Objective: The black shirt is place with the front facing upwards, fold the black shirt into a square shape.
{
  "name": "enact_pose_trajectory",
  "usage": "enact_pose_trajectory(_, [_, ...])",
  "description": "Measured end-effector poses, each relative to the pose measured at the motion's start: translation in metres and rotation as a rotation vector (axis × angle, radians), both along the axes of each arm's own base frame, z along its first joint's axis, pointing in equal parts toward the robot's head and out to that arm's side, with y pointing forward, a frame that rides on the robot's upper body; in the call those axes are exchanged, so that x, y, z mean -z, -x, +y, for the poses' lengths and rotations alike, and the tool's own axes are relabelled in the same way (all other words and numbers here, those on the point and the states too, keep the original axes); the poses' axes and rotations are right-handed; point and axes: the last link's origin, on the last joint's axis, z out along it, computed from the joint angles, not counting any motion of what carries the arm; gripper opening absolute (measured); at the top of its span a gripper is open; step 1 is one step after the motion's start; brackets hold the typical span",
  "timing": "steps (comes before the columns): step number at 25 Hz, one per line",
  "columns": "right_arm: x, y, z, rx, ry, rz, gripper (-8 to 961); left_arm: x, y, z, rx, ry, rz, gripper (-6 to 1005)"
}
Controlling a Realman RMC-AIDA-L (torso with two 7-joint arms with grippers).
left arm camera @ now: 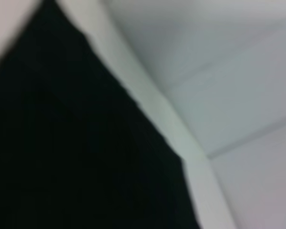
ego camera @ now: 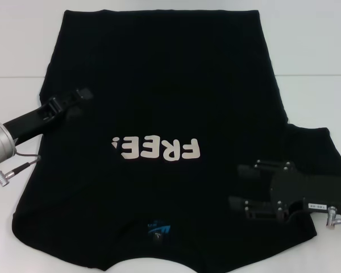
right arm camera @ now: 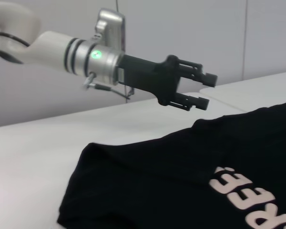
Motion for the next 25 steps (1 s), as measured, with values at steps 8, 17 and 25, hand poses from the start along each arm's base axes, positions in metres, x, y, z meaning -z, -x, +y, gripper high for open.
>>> enact_pose_trajectory(8, [-0.025,-0.013,0.010,0.258,0.012,0.081,757,-0.023,-0.004,-0.048,0.465,0.009,0.207,777])
enact_pose_trajectory(17, [-0.092,-0.015,0.038,0.687,0.048,-0.025,757,-0.034,0.006,-0.091,0.774,0.098,0.442,917])
enact_pose_trajectory(25, [-0.141,-0.005,0.046,1.140,0.063,-0.277,757,-0.037,0.006,-0.097,0.828,0.110,0.455,919])
